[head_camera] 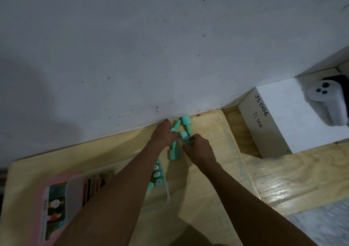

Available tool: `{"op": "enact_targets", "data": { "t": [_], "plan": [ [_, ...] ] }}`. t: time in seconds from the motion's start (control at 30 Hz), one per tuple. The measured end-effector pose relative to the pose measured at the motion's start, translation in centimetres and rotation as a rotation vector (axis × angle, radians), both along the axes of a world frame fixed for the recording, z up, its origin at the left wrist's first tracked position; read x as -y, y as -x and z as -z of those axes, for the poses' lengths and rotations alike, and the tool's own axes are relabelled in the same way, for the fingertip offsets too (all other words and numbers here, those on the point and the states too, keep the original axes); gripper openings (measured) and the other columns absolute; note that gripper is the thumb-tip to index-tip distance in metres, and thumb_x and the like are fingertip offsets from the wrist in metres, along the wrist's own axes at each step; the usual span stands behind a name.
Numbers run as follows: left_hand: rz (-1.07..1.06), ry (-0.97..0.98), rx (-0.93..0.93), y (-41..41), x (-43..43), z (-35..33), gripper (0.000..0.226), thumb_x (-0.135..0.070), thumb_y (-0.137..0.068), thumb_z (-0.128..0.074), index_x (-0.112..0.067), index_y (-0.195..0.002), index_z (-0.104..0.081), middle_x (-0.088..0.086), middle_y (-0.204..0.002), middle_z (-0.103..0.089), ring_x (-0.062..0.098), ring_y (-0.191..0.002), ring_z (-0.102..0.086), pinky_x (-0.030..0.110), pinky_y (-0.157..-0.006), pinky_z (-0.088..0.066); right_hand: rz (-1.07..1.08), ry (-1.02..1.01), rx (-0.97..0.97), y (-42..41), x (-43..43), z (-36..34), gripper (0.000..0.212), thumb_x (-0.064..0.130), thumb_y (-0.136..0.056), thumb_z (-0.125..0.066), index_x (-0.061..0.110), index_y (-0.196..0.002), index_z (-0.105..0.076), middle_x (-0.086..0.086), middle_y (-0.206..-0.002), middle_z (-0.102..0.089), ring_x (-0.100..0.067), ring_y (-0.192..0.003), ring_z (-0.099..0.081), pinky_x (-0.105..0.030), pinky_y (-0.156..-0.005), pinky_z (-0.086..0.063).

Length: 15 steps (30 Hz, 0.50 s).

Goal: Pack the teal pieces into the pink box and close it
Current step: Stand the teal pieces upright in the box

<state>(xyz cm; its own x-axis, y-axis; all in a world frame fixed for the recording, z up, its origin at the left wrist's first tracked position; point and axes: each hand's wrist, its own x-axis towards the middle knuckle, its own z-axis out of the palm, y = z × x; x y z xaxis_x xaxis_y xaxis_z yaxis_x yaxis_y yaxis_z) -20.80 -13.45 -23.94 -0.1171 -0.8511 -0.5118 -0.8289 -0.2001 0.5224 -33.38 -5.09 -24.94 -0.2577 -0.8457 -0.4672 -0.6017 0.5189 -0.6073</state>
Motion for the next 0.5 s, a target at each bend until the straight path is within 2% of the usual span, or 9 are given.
{"op": "enact_targets", "data": {
  "t": [0.1,0.23,0.3,0.37,0.5],
  "plan": [
    [-0.01,0.022,-0.054,-0.7,-0.2,-0.4,0.022,-0.017,-0.086,-0.061,-0.009,-0.106,-0.055,0.015,-0.112,-0.063,0.031,-0.1,-0.059,0.032,-0.077,-0.044,0.013,0.07,0.033,0.6,-0.9,-0.5,0.029,0.027,-0.092,-0.063,0.012,-0.116,-0.061,-0.004,-0.106,-0.068,-0.015,-0.089,-0.064,-0.032,-0.076,-0.057],
    [-0.086,0.046,-0.201,-1.7,-1.4,-1.7,0.041,-0.014,-0.088,-0.062,-0.009,-0.128,-0.053,0.014,-0.12,-0.059,0.029,-0.108,-0.059,0.028,-0.089,-0.045,0.035,0.122,0.051,1.6,-1.7,-1.2,0.023,0.026,-0.096,-0.055,0.013,-0.112,-0.067,-0.004,-0.104,-0.069,-0.014,-0.089,-0.063,-0.029,-0.076,-0.055],
    [-0.16,0.054,-0.32,-2.2,-2.1,-2.4,0.036,-0.015,-0.087,-0.063,-0.011,-0.123,-0.058,0.014,-0.113,-0.062,0.03,-0.1,-0.063,0.038,-0.093,-0.051,0.027,0.148,0.023,2.0,-2.1,-1.6,0.026,0.026,-0.098,-0.053,0.012,-0.116,-0.066,-0.005,-0.11,-0.069,-0.01,-0.089,-0.06,-0.021,-0.075,-0.05],
    [-0.226,0.066,-0.42,-2.9,-3.0,-3.4,0.028,-0.015,-0.086,-0.065,-0.014,-0.113,-0.062,0.012,-0.104,-0.066,0.031,-0.093,-0.066,0.047,-0.087,-0.055,0.023,0.167,0.001,2.2,-2.6,-2.4,0.027,0.025,-0.098,-0.053,0.012,-0.118,-0.066,-0.004,-0.112,-0.069,-0.008,-0.09,-0.058,-0.017,-0.074,-0.045],
    [-0.353,0.041,-0.657,-4.2,-5.6,-6.3,0.02,-0.007,-0.084,-0.068,-0.015,-0.099,-0.057,0.014,-0.097,-0.068,0.029,-0.086,-0.068,0.043,-0.081,-0.056,0.08,0.286,-0.008,2.1,-4.4,-4.9,0.025,0.024,-0.096,-0.057,0.013,-0.116,-0.067,-0.001,-0.104,-0.07,-0.006,-0.086,-0.058,-0.017,-0.074,-0.043]
  ]
}}
